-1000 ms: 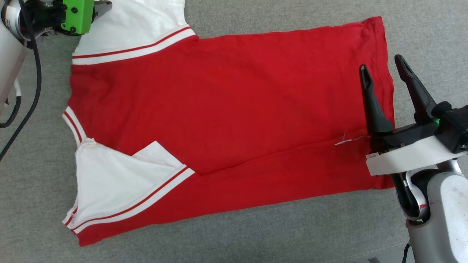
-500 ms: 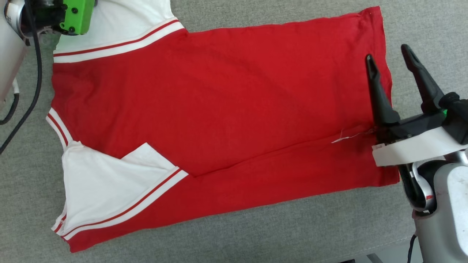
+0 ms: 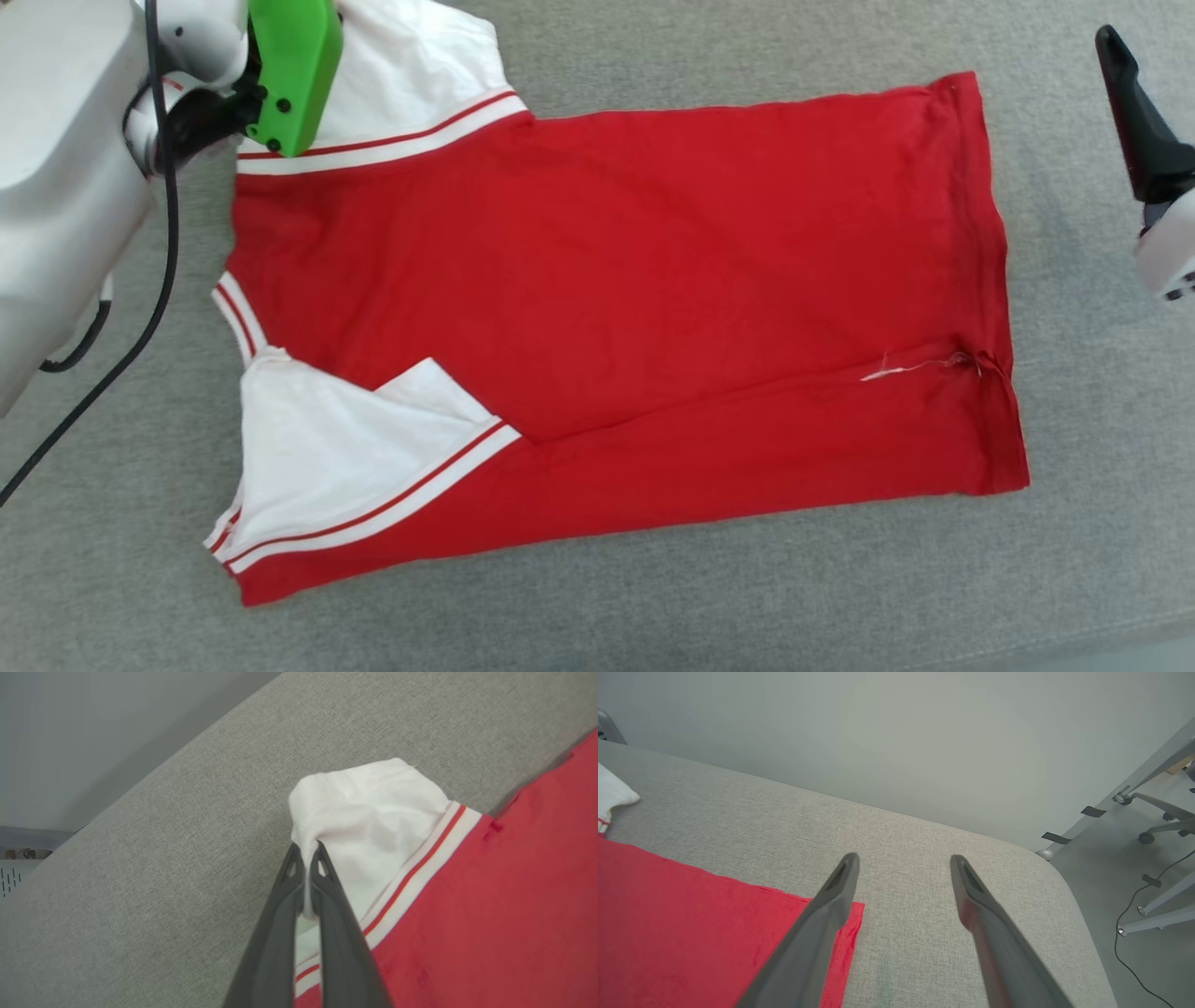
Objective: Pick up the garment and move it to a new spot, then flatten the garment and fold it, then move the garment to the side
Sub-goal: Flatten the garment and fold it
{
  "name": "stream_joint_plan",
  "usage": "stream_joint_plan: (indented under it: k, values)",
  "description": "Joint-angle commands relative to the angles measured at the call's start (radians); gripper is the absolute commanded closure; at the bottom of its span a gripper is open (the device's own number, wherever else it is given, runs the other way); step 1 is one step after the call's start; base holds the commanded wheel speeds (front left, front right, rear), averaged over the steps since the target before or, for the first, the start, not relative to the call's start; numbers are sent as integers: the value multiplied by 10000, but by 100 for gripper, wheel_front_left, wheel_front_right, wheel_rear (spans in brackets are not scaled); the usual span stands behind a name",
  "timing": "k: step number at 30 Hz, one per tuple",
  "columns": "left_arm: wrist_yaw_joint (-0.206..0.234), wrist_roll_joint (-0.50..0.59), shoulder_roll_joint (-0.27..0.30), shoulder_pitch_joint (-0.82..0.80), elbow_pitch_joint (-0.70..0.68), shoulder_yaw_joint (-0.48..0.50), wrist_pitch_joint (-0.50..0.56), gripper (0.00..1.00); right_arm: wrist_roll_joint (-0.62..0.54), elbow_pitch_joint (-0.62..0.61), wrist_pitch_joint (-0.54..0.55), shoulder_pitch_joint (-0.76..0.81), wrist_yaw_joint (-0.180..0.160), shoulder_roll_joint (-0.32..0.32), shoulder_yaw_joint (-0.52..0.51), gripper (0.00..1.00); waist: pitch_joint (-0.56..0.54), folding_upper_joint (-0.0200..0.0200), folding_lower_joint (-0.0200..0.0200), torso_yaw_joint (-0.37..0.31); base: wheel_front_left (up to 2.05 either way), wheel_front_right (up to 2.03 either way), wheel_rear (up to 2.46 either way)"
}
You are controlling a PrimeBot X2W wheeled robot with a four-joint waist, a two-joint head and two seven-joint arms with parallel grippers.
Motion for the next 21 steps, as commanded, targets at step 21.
stream_joint_plan:
  k: [21]
  values:
    - [-26,580,2,-187,-2032,-614,-1761,100,3119,3693,5970,-3431,-6,-1509,2977,0,522,51,0,1451,0,0,0]
